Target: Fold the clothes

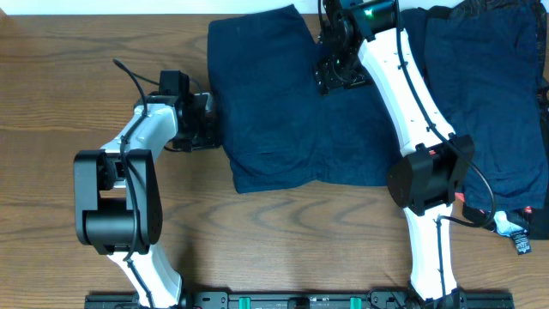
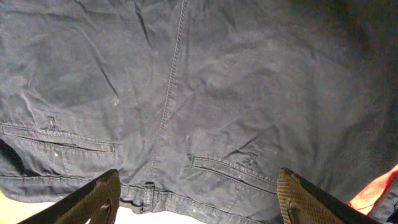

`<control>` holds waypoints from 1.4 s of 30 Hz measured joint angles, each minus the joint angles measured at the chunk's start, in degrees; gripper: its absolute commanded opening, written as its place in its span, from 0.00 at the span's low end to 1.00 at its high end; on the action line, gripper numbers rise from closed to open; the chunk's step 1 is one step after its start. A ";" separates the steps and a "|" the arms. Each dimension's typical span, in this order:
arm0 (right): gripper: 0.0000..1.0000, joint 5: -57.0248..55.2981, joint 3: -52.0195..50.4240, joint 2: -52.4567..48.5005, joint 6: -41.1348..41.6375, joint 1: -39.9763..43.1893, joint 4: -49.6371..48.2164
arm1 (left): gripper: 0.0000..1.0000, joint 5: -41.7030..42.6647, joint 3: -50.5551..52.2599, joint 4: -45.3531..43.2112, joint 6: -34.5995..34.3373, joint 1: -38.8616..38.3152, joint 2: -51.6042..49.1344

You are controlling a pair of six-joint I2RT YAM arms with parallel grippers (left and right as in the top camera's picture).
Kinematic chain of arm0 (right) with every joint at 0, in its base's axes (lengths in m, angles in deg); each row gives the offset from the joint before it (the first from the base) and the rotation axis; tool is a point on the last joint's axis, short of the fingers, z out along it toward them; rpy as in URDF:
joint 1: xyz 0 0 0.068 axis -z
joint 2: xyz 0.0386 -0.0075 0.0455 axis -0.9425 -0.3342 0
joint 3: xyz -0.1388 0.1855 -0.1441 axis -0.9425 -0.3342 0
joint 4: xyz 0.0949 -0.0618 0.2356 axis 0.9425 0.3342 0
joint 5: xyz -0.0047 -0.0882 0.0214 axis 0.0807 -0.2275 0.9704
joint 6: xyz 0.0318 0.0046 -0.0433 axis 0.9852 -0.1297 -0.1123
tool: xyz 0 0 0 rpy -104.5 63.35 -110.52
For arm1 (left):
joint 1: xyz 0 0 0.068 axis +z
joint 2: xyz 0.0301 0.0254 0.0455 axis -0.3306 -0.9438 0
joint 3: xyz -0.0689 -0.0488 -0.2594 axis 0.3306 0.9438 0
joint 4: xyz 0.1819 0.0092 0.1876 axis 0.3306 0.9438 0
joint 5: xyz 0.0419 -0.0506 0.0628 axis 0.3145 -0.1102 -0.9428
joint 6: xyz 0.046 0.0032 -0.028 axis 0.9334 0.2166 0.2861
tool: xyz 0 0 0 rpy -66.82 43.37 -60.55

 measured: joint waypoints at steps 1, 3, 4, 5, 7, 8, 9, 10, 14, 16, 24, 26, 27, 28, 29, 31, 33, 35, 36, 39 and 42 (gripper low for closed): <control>0.79 0.00 0.00 0.00 0.00 0.00 -0.02 | 0.62 1.44 0.02 -0.61 -0.07 -0.02 0.00; 0.79 0.00 0.00 0.00 0.00 0.00 0.00 | 0.63 3.76 0.02 -2.10 -0.11 -0.04 0.00; 0.79 0.00 0.00 0.00 0.00 0.00 0.02 | 0.64 4.72 0.02 -2.78 -0.09 -0.04 0.00; 0.79 0.00 0.00 0.00 0.00 0.00 0.04 | 0.64 5.64 0.02 -3.30 -0.11 -0.04 0.00; 0.79 0.00 0.00 0.00 0.00 0.00 0.09 | 0.64 6.93 0.02 -4.26 -0.09 -0.04 0.00; 0.79 0.00 0.00 0.00 0.00 0.00 0.17 | 0.64 7.43 0.02 -4.52 -0.11 -0.04 0.00; 0.79 0.00 0.00 0.00 0.00 0.00 0.24 | 0.64 7.80 0.02 -4.63 -0.11 -0.04 0.00; 0.79 0.00 0.00 0.00 0.00 0.00 0.26 | 0.64 8.11 0.02 -4.81 -0.11 -0.04 0.00; 0.79 0.00 0.00 0.00 0.00 0.00 0.26 | 0.64 8.87 0.02 -5.49 -0.11 -0.22 0.00; 0.79 0.00 0.00 0.00 0.00 0.00 0.26 | 0.64 8.94 0.02 -5.86 -0.11 -0.50 0.00; 0.79 0.00 -0.02 0.00 0.02 0.00 0.63 | 0.54 7.34 0.02 -7.02 -0.20 -3.85 -1.38; 0.79 0.00 -0.02 0.00 0.02 -0.02 0.90 | 0.50 6.73 -0.02 -7.06 -0.22 -3.96 -1.57; 0.79 0.00 -0.02 0.00 0.00 -0.02 1.01 | 0.48 6.51 -0.02 -7.06 -0.26 -3.96 -1.62; 0.79 0.00 -0.02 0.00 0.02 -0.02 0.98 | 0.45 6.01 -0.02 -7.08 -0.39 -3.96 -1.62; 0.79 0.00 -0.02 0.00 0.02 -0.02 0.98 | 0.42 5.38 -0.02 -7.06 -0.46 -3.96 -1.62; 0.78 0.00 -0.04 0.00 0.00 -0.02 0.92 | 0.37 4.31 -0.02 -7.06 -0.76 -3.96 -1.64; 0.79 0.00 -0.04 0.00 0.02 -0.02 0.90 | 0.29 3.06 -0.02 -7.04 -0.87 -3.98 -1.64; 0.79 0.00 -0.04 0.00 0.02 -0.02 0.81 | 0.08 1.66 -0.02 -6.99 -0.90 -3.98 -1.64; 0.78 0.00 -0.04 0.00 0.02 -0.02 0.76 | 0.05 0.28 -0.02 -6.93 -0.81 -3.98 -1.64; 0.78 0.00 -0.04 0.00 0.02 -0.02 0.68 | 0.06 -2.12 0.00 -6.84 -1.55 -3.98 -1.79; 0.77 0.00 -0.04 0.00 0.02 -0.02 0.68 | 0.06 -4.48 -0.28 -6.45 -3.98 -4.20 -1.77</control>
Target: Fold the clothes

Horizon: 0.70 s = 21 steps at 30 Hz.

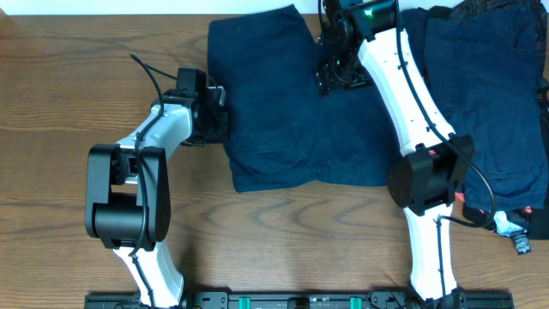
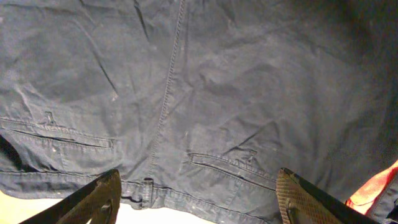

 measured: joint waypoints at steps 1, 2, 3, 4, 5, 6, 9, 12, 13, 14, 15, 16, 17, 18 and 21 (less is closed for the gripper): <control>0.77 0.00 0.00 0.00 -0.02 0.00 0.00 | 0.06 -0.83 -0.15 0.31 -0.94 -0.04 0.00; 0.77 0.00 0.00 0.00 0.00 0.00 0.00 | 0.06 -1.70 -0.31 0.70 -1.66 -0.02 0.02; 0.77 0.00 0.00 0.00 0.00 0.00 0.00 | 0.06 -2.16 -0.37 0.96 -2.19 0.07 0.04; 0.77 0.00 0.00 0.00 -0.02 0.00 0.00 | 0.06 -2.73 -0.48 1.40 -2.64 0.24 0.04; 0.77 0.00 0.00 0.00 0.00 0.00 0.00 | 0.06 -3.21 -0.57 1.92 -3.02 0.50 0.04; 0.77 0.00 0.00 0.00 -0.02 -0.09 0.00 | 0.06 -3.80 -0.72 2.40 -3.52 0.87 0.07; 0.77 0.00 0.00 0.00 0.00 -0.15 0.00 | 0.06 -5.70 -0.85 4.17 -4.39 2.36 0.28; 0.77 0.00 0.00 0.00 0.00 -0.24 0.00 | 0.06 -8.39 -0.87 6.58 -4.92 4.94 0.68; 0.77 0.00 0.00 0.00 0.00 -0.24 -0.02 | 0.06 -9.29 -0.87 7.39 -5.01 5.81 0.74; 0.77 0.00 0.00 0.00 0.00 -0.24 -0.04 | 0.06 -10.27 -0.87 8.35 -5.16 6.75 0.81; 0.77 0.02 0.00 0.00 0.02 -0.26 -0.09 | 0.06 -11.34 -0.87 9.44 -5.29 7.93 0.92; 0.77 0.00 0.00 0.00 0.02 -0.26 -0.15 | 0.06 -12.22 -0.87 10.23 -5.40 8.90 0.96; 0.77 0.00 0.00 0.00 0.02 -0.26 -0.31 | 0.06 -13.00 -0.87 11.21 -5.40 9.81 1.01; 0.77 0.00 0.00 0.00 0.02 -0.26 -0.46 | 0.06 -13.68 -0.87 11.96 -5.44 10.84 1.03; 0.77 0.04 0.00 0.00 0.02 -0.39 -0.90 | 0.06 -14.99 -0.87 14.08 -5.60 13.25 1.09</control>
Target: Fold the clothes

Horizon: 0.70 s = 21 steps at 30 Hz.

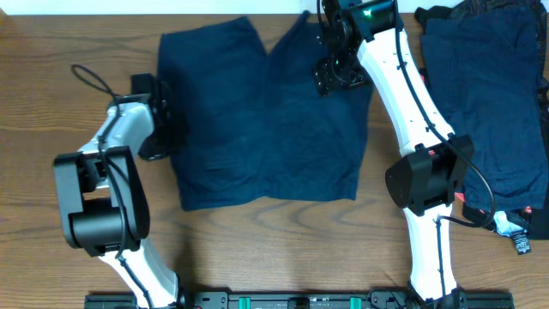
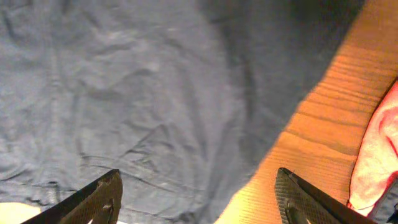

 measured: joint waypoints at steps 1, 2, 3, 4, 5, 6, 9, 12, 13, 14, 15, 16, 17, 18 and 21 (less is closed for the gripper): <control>0.77 0.15 0.00 0.00 0.02 -0.09 -0.20 | 0.06 -0.22 0.00 0.68 0.00 0.74 0.02; 0.76 0.24 0.00 0.00 0.00 -0.09 -0.28 | 0.06 -0.35 0.00 1.05 0.00 1.16 0.04; 0.77 0.37 0.00 0.00 0.00 -0.11 -0.37 | 0.06 -0.35 0.00 1.81 0.00 1.77 0.04; 0.74 0.57 0.00 0.00 0.02 -0.15 -0.50 | 0.06 -0.31 0.00 2.38 -0.02 2.29 0.15; 0.73 0.61 0.00 0.00 0.00 -0.17 -0.57 | 0.06 -0.31 0.00 2.97 0.00 2.64 0.15; 0.72 0.72 0.00 0.00 0.11 -0.17 -0.68 | 0.24 -0.20 0.00 3.54 0.00 3.02 0.22; 0.76 0.81 0.00 0.00 0.96 -0.17 -0.57 | 0.66 0.39 0.07 5.99 0.28 3.65 0.68; 0.80 0.85 0.00 0.00 2.25 -0.07 0.85 | 0.76 1.79 0.00 9.88 0.74 3.82 2.10; 0.80 0.85 0.00 0.00 2.60 -0.04 1.53 | 0.78 2.43 -0.31 11.65 0.96 3.82 2.95; 0.81 0.85 0.00 0.00 3.02 0.04 2.43 | 0.80 2.69 -0.90 13.33 1.14 3.82 3.65; 0.81 0.92 0.00 0.00 3.43 0.22 3.26 | 0.82 2.97 -1.86 15.02 1.33 3.78 4.55; 0.81 1.03 0.00 0.00 3.82 0.48 4.04 | 0.90 3.15 -3.21 16.59 1.38 3.76 5.44; 0.81 1.03 -0.04 0.00 4.11 0.81 4.39 | 0.99 3.28 -4.63 17.99 1.62 3.76 6.36; 0.80 1.03 -0.17 0.00 4.37 1.18 4.39 | 0.98 3.32 -6.69 19.50 1.42 3.78 7.67; 0.71 1.03 -1.88 0.15 5.16 2.34 3.48 | 0.98 3.82 -11.32 22.27 0.85 3.78 11.80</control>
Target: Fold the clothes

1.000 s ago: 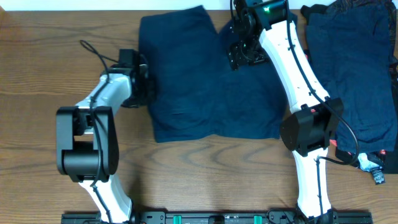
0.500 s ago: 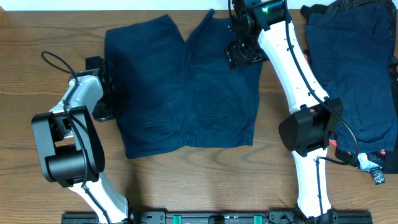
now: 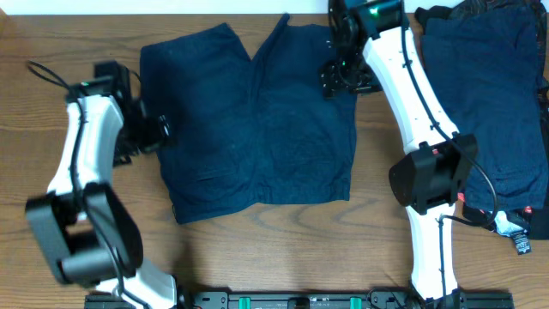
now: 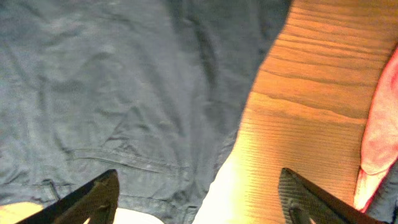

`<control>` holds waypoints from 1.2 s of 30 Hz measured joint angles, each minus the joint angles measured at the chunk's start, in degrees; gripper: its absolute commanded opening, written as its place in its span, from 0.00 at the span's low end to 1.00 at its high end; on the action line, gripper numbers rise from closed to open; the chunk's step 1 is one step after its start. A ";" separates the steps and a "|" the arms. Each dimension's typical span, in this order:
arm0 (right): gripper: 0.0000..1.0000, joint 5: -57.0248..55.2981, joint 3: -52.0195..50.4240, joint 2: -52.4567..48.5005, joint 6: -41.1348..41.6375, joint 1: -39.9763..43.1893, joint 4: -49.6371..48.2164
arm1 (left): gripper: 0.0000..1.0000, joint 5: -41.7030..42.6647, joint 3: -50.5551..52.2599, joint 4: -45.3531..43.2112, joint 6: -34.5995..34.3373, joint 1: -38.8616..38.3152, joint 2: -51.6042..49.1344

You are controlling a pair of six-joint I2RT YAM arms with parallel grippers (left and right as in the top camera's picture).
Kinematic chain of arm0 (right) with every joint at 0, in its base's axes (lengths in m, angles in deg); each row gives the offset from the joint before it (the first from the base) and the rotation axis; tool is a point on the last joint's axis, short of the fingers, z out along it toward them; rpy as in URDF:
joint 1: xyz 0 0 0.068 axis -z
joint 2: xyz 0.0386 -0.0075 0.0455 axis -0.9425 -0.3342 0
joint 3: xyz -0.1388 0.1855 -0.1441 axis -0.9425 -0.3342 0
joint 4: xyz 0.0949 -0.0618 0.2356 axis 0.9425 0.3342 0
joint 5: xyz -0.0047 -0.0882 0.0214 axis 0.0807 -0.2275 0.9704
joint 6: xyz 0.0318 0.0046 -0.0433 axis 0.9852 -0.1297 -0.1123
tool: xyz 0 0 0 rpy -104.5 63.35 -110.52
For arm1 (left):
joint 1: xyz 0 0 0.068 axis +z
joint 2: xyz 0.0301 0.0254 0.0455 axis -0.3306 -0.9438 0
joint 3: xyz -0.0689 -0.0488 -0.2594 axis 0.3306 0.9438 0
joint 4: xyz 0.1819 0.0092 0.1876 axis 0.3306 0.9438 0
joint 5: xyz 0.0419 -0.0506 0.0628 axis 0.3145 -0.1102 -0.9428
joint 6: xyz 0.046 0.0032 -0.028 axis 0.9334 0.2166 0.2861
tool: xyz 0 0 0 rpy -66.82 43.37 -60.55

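Note:
A pair of dark blue shorts [image 3: 249, 120] lies spread flat on the wooden table [image 3: 257, 257], waistband toward the front and legs toward the back. My left gripper [image 3: 153, 133] sits at the shorts' left edge and appears shut on the fabric there. My right gripper [image 3: 343, 77] hovers open above the shorts' upper right edge. In the right wrist view the shorts [image 4: 124, 81] fill the left half, bare table [image 4: 311, 93] shows to the right, and the gripper [image 4: 199, 199] holds nothing between its wide-spread fingers [image 4: 93, 196].
A pile of more dark blue clothes [image 3: 485, 103] lies at the right edge of the table. Pink-red cloth [image 4: 380, 124] shows at the right of the wrist view. A small label or tag [image 3: 519, 236] lies near the front right.
The shorts have shifted a little further left with my left gripper, and the left arm now stretches out to the left. My right gripper stayed put, with more bare table under it.
The shorts first lay against the pile at the right, under my open right gripper, with my left gripper next to their left edge. Then the left gripper was on that edge. After that the shorts lay further left, clear of the pile, and now further still.

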 measured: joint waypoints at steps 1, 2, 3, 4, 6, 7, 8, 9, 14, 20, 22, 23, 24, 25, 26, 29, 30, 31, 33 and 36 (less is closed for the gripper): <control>0.70 -0.02 -1.55 0.15 0.57 0.33 -0.83 | 0.98 0.26 -1.44 0.57 -0.26 -0.02 1.95; 0.70 0.09 -2.93 0.20 0.57 0.50 -1.55 | 0.98 0.50 -2.34 0.70 -0.48 -0.02 3.56; 0.69 0.31 -4.74 0.35 0.72 0.59 -2.71 | 0.98 0.76 -3.02 0.66 -0.68 -0.02 5.46; 0.69 0.70 -7.19 0.42 0.96 0.66 -4.17 | 0.98 1.01 -3.50 0.63 -0.83 -0.02 7.26; 0.69 1.31 -11.56 0.44 1.60 0.66 -7.10 | 0.98 1.51 -3.72 0.55 -0.90 0.00 10.34; 0.69 1.53 -14.16 0.42 2.03 0.66 -8.83 | 0.98 1.84 -3.78 0.55 -0.92 -0.02 11.89; 0.68 1.70 -16.33 0.42 2.43 0.66 -10.05 | 0.98 1.95 -3.78 0.44 -0.94 -0.02 13.27; 0.69 1.88 -18.67 0.42 2.95 0.66 -11.52 | 0.98 2.05 -3.80 0.37 -1.01 -0.02 14.23; 0.68 2.40 -25.90 0.42 4.85 0.66 -16.87 | 0.98 2.19 -3.85 0.35 -1.07 0.00 16.63; 0.41 2.49 -32.63 0.42 5.90 0.66 -23.30 | 0.98 2.27 -3.85 0.35 -1.05 -0.02 16.57; 0.16 2.05 -34.34 1.07 6.19 0.70 -25.42 | 0.98 2.29 -3.85 0.33 -1.05 -0.02 16.52; 0.01 1.81 -35.15 1.49 6.34 0.72 -26.62 | 0.98 2.29 -3.85 0.37 -1.05 -0.07 16.52; 0.01 2.10 -35.85 1.86 6.27 0.76 -27.74 | 0.98 2.27 -3.85 0.33 -1.05 -0.09 16.52; 0.01 2.56 -36.30 2.19 6.60 0.79 -28.72 | 0.98 2.27 -3.85 0.33 -1.05 -0.26 16.50; 0.01 2.29 -36.63 2.43 6.73 0.81 -29.29 | 0.98 2.27 -3.85 0.33 -1.07 -0.37 16.46; 0.01 2.08 -36.89 2.60 6.86 1.36 -30.62 | 0.98 2.27 -3.85 0.33 -1.05 -1.16 16.13; 0.01 1.88 -36.81 2.60 6.82 1.95 -30.95 | 0.98 2.27 -3.85 0.22 -1.05 -1.51 15.89; 0.01 1.68 -36.61 2.60 6.64 2.75 -31.21 | 0.98 2.27 -3.85 0.11 -1.05 -1.81 15.65; 0.01 0.98 -36.02 2.54 5.84 5.05 -31.32 | 0.98 2.27 -3.85 -0.39 -1.05 -2.38 15.06; 0.01 1.29 -33.31 1.81 2.67 10.58 -30.58 | 0.98 2.27 -3.85 -1.70 -1.05 -3.34 13.90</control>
